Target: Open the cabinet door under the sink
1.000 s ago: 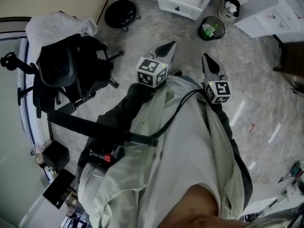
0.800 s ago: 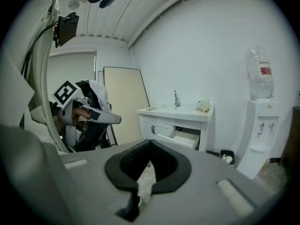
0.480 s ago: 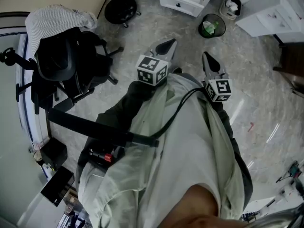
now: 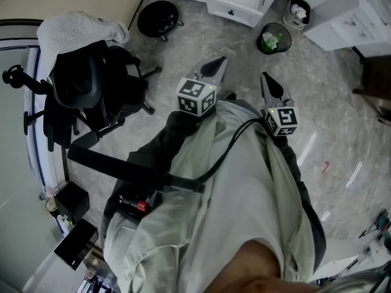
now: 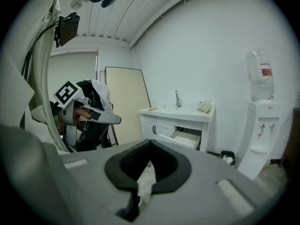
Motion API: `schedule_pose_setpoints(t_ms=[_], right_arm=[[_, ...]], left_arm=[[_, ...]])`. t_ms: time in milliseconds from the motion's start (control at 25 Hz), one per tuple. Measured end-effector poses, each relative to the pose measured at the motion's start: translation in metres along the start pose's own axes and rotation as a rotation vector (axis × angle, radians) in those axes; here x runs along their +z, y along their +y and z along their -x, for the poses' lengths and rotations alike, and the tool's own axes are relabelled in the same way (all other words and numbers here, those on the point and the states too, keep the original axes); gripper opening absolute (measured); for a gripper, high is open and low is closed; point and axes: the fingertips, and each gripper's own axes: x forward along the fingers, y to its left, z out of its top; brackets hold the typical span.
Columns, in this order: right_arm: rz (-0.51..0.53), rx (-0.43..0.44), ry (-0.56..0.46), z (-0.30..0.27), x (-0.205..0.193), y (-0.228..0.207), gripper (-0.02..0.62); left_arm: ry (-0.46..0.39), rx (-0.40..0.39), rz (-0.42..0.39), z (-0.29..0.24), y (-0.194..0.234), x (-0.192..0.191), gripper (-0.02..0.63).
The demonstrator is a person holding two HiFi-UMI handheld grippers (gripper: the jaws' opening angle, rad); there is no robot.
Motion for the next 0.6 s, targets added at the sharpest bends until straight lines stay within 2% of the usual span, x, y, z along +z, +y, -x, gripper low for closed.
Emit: schedule_pose_setpoints(t_ms=[600], right_arm=[[0.004, -0.007, 0.005, 0.0004, -0.0019, -0.0011, 0.002]], left_arm=[[0.003, -0.003, 0.001, -0.002, 0.0004, 0.0011, 0.008]])
